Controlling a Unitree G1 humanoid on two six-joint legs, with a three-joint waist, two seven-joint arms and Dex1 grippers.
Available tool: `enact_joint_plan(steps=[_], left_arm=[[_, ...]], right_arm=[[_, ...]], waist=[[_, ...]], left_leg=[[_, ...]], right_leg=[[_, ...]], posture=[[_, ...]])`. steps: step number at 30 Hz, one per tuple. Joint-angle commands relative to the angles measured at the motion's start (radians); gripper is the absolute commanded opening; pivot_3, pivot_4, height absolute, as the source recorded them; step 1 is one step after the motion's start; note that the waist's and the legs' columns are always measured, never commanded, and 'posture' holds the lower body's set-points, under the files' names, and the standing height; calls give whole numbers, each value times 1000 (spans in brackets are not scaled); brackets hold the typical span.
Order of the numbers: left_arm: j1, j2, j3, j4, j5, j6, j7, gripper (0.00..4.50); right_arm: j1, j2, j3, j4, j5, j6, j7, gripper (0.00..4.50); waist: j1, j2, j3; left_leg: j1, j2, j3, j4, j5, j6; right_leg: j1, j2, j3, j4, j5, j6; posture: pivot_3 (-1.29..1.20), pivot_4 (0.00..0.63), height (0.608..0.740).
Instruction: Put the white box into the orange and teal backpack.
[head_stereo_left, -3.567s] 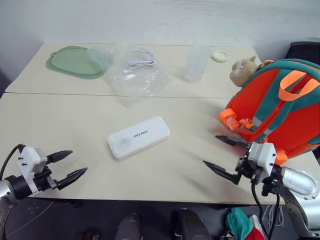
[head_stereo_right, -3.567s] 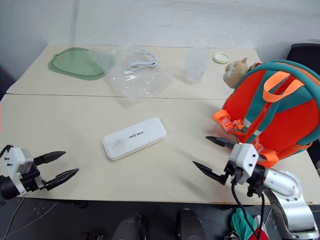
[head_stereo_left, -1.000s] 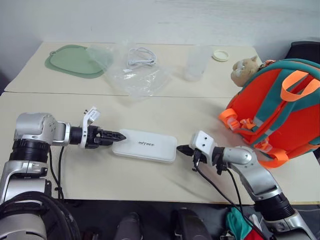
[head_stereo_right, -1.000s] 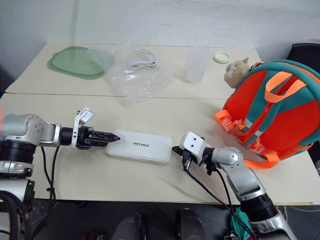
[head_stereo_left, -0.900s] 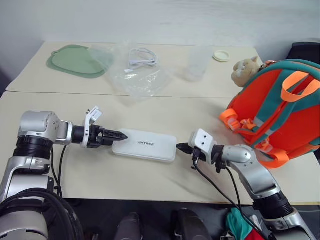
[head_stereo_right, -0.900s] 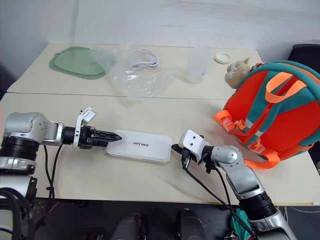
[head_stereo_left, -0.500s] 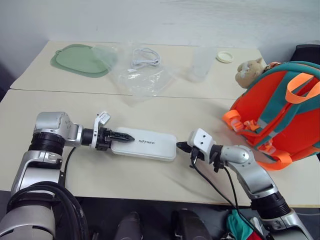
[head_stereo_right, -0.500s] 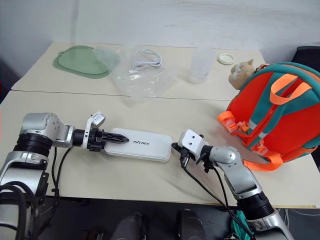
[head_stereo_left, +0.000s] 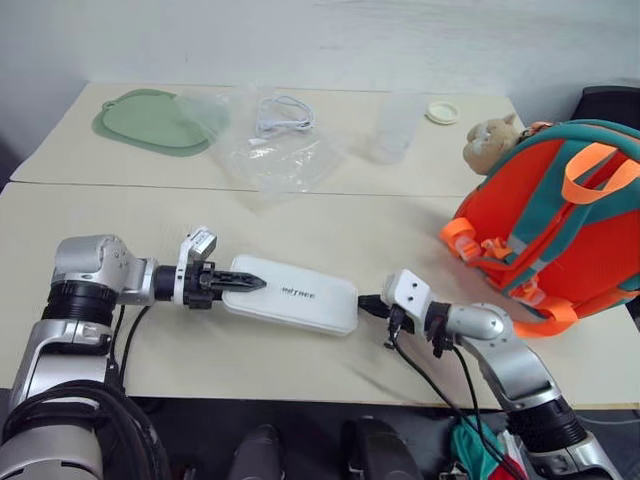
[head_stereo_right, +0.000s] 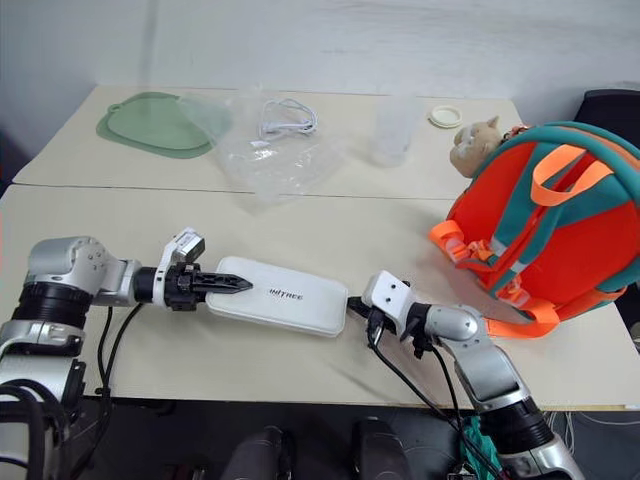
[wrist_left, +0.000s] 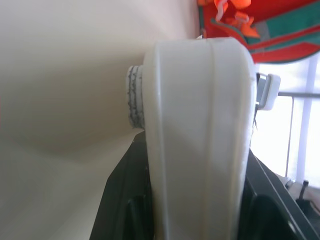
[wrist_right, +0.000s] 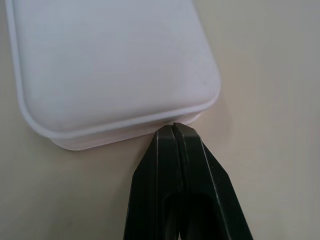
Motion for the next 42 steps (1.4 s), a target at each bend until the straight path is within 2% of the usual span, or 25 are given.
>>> enact_joint_plan(steps=[1,3,6,9,12,15,17,20,26,30,36,40,42], left_arm=[[47,13,170,-91,-67,-24,20,1281],[84,-3,272,-141,-75,-75,56,1280],[204,-72,403,-318,-64,-411,34,1280],[269,-133,454,-406,-40,-617,39,1280],[324,-203,476,-485,5,-891,10,1280],[379,-189,447,-508,43,-992,-27,1280],[400,-173,439,-503,50,-1024,-44,1280],[404,-173,445,-484,41,-1072,-60,1280],[424,-145,438,-438,42,-1104,-103,1280],[475,-128,444,-447,44,-1128,-116,1280],[528,-114,488,-490,6,-1112,-82,1280],[587,-96,531,-523,-19,-1095,-73,1280],[601,-97,547,-537,-39,-1083,-57,1280]], right_arm=[[69,-25,-117,-119,91,-48,8,0],[142,-31,-192,-200,161,-44,6,0],[324,-5,-368,-390,377,20,-30,0],[488,-5,-482,-514,449,26,-54,584],[651,33,-602,-595,497,15,-108,1582],[807,94,-758,-611,527,-24,-147,2636],[844,126,-865,-553,537,-58,-174,3389],[834,111,-927,-444,507,-95,-170,4426],[640,16,-914,-240,518,-108,-149,4472],[405,-76,-793,-61,486,-62,-121,4472],[194,-105,-684,51,464,-36,-110,4472],[79,-97,-642,48,530,13,-86,4472],[43,-93,-636,69,518,-2,-86,4089]], waist=[[1,0,0],[2,0,1],[11,2,2],[20,2,2],[27,1,2],[27,1,2],[24,1,2],[21,1,2],[5,3,2],[-6,3,2],[5,5,3],[2,5,3],[1,5,3]], left_leg=[[0,0,0,0,0,0],[0,0,0,0,0,0],[-1,0,-1,-1,0,0],[0,0,-1,-2,0,0],[0,0,-1,-3,0,0],[1,0,0,-5,0,0],[4,-1,2,-9,0,0],[5,-1,2,-10,-1,1],[5,-1,2,-11,-2,4],[5,-1,2,-11,-1,4],[3,0,0,-11,1,1],[3,0,1,-10,1,2],[3,0,0,-11,1,2]], right_leg=[[0,0,0,0,0,0],[0,0,0,0,0,0],[0,-1,-1,-1,0,0],[1,-1,-1,-3,0,0],[1,0,-1,-3,0,0],[2,0,0,-3,0,0],[2,0,1,-5,0,0],[2,0,2,-5,0,0],[2,0,2,-4,0,0],[1,1,2,-4,0,0],[0,1,0,-4,0,-1],[0,0,0,-4,0,0],[0,0,0,-4,0,0]], posture=[[0,150,740],[0,150,740],[0,150,740],[0,150,740],[0,150,740],[0,150,740],[0,150,740],[0,150,740],[0,150,740],[0,150,740],[0,150,740],[0,150,740],[0,150,740]])
